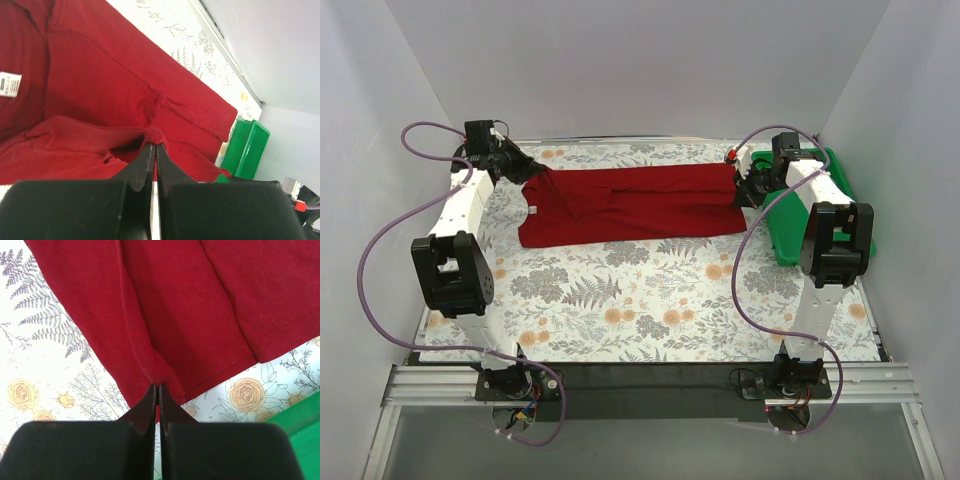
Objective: Fold and stack the t-shirts
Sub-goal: Fold the tshirt
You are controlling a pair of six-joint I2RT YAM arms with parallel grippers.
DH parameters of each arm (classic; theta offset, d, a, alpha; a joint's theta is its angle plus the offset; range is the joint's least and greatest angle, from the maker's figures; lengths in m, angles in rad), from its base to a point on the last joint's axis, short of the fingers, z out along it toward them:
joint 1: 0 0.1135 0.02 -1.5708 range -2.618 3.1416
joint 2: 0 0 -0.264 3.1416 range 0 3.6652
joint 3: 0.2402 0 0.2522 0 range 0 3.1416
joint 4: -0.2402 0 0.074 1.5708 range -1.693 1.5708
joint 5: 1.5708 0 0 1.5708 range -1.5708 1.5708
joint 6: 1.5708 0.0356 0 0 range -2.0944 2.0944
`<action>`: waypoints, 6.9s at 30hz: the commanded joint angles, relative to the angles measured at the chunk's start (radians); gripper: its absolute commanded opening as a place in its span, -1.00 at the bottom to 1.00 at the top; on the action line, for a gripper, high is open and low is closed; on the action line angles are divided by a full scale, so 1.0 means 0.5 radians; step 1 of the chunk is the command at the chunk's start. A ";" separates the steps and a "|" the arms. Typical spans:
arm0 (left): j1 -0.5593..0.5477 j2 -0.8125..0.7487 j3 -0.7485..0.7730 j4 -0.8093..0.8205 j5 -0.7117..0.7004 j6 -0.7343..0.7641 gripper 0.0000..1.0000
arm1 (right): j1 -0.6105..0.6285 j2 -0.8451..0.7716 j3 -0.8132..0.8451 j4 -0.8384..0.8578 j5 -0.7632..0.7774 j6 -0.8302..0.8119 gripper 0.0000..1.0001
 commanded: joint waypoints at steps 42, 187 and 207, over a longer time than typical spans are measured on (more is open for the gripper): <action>0.010 0.561 0.653 -0.136 0.142 0.139 -1.00 | -0.087 -0.136 -0.223 0.374 0.263 0.317 -0.97; 0.016 0.003 -0.638 0.220 -0.450 1.106 -1.00 | 0.143 -0.572 -1.134 1.190 1.091 1.551 -0.87; 0.013 -0.478 -1.089 0.322 -0.975 1.173 -1.00 | 0.014 -1.020 -1.631 0.997 0.622 1.002 -0.97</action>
